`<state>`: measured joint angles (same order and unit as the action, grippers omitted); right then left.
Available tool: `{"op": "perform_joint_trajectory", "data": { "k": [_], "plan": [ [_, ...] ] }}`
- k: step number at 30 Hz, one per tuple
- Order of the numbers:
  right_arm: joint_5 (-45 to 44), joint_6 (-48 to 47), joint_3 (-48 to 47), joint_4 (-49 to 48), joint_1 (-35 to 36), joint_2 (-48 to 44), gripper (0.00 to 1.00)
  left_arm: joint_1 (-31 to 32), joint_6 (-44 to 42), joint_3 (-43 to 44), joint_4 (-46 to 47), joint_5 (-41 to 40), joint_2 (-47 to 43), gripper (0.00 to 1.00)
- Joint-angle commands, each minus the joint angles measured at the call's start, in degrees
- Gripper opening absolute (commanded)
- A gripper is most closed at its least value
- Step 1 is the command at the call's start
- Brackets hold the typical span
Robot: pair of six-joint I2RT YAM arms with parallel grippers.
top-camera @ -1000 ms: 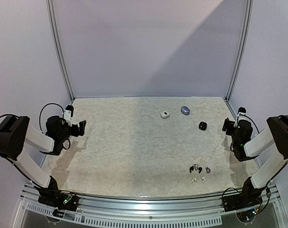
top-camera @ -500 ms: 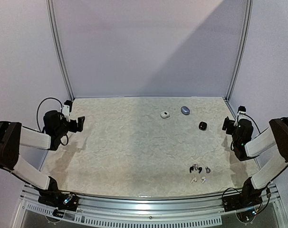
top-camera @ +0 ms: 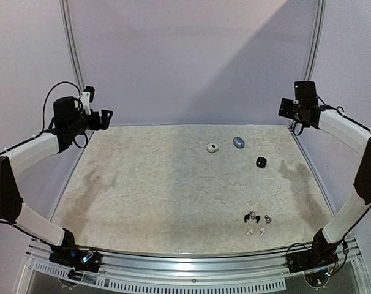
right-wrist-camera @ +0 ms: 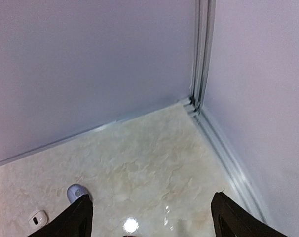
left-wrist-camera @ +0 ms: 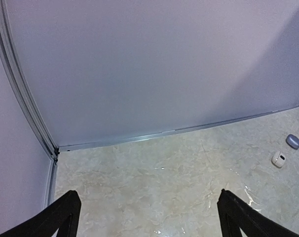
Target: Insert the wireless bluetooth earbuds into the charging case
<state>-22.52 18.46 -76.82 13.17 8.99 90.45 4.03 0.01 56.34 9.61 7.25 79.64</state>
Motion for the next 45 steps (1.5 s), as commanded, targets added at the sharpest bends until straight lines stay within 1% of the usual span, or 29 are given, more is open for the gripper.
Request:
{"op": "perform_joint_trajectory", "data": {
  "k": [1, 4, 7, 12, 14, 17, 19, 28, 32, 38, 40, 45],
  "plan": [
    [1.59, 13.02, -13.51, 33.12, 4.18, 11.88, 0.85, 0.35, 5.45, 3.39, -19.12, 3.22, 0.43, 0.99],
    [1.66, 16.47, -21.09, 40.93, 5.60, 19.57, 0.91, 0.60, 9.01, 1.20, -17.85, 6.12, -0.31, 0.99],
    [3.66, 18.63, -25.22, 45.62, 5.71, 25.81, 0.94, 1.26, 12.38, -1.04, -15.12, 6.72, -0.27, 0.98],
    [5.66, 19.97, -25.45, 45.18, 5.74, 30.96, 0.95, 2.09, 12.33, -2.55, -13.19, 7.22, -0.36, 0.97],
    [8.37, 19.66, -25.69, 43.14, 5.74, 32.83, 0.93, 2.44, 12.34, -2.95, -13.07, 7.17, -0.36, 0.96],
    [11.53, 19.72, -26.65, 40.95, 5.72, 35.30, 0.87, 2.72, 12.58, -3.29, -12.95, 7.01, -0.58, 0.95],
    [12.01, 20.07, -27.56, 40.87, 5.70, 36.63, 0.84, 3.03, 12.34, -3.41, -12.95, 6.61, -0.77, 0.94],
    [12.40, 21.27, -27.60, 40.21, 5.71, 40.14, 0.78, 3.23, 10.63, -3.18, -13.78, 2.61, -1.06, 0.89],
    [13.68, 21.93, -27.32, 39.34, 5.70, 41.26, 0.69, 3.26, 9.91, -3.01, -13.67, 1.06, -1.06, 0.88],
    [14.96, 23.85, -22.83, 36.53, 6.05, 38.39, 0.41, 3.24, 9.32, -3.28, -13.26, 0.06, -1.32, 0.88],
    [15.34, 24.50, -20.13, 35.70, 7.09, 36.93, 0.39, 3.33, 9.43, -3.71, -12.72, 0.00, -1.33, 0.87],
    [15.27, 27.63, -13.97, 35.16, 11.88, 32.27, 0.37, 3.43, 9.51, -4.17, -11.52, 0.47, -1.32, 0.88]
  ]
}}
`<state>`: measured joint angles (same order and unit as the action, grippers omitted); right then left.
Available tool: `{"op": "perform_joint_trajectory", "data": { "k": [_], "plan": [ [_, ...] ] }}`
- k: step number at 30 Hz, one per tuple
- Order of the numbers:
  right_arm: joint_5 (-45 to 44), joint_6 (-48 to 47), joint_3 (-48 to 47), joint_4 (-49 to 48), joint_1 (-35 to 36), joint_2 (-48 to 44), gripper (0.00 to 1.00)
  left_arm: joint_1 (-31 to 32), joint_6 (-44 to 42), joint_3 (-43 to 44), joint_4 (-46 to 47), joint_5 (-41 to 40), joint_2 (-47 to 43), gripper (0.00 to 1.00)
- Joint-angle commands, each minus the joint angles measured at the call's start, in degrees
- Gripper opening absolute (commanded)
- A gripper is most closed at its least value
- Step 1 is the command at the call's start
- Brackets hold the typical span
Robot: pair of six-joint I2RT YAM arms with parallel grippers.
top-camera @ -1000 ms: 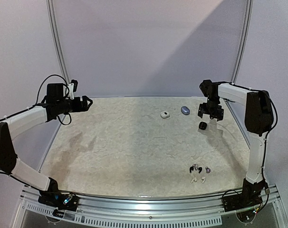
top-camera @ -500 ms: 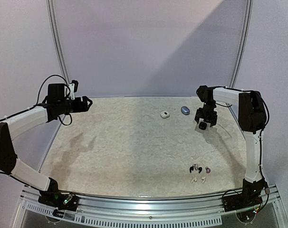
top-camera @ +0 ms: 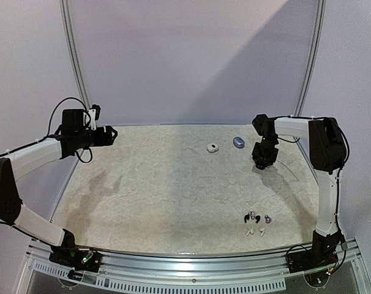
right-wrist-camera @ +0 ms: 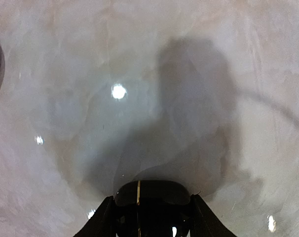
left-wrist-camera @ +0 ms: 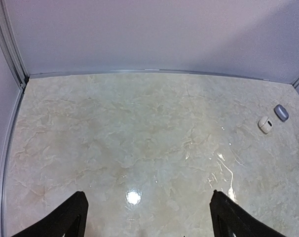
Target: Insert the wireless bluetooth earbuds into the charging case
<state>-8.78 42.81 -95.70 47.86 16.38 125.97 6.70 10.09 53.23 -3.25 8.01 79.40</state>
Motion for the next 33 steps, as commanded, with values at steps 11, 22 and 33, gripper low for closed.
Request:
{"op": "perform_joint_trajectory", "data": {
  "k": [11, 22, 33],
  "plan": [
    [6.31, 13.12, 8.10, 2.88, 24.25, -5.59, 0.38, 1.18, -1.46, -2.40, 5.24, 0.09, -1.77, 0.88],
    [13.17, 10.89, 2.12, 2.28, 29.46, -1.46, 0.83, 1.72, -2.57, -3.22, 5.91, 0.18, -2.78, 0.88],
    [13.93, -50.91, -2.69, 9.73, 29.32, -6.57, 0.99, 1.91, -5.16, -2.83, 5.50, 0.85, -3.95, 0.89]
  ]
}}
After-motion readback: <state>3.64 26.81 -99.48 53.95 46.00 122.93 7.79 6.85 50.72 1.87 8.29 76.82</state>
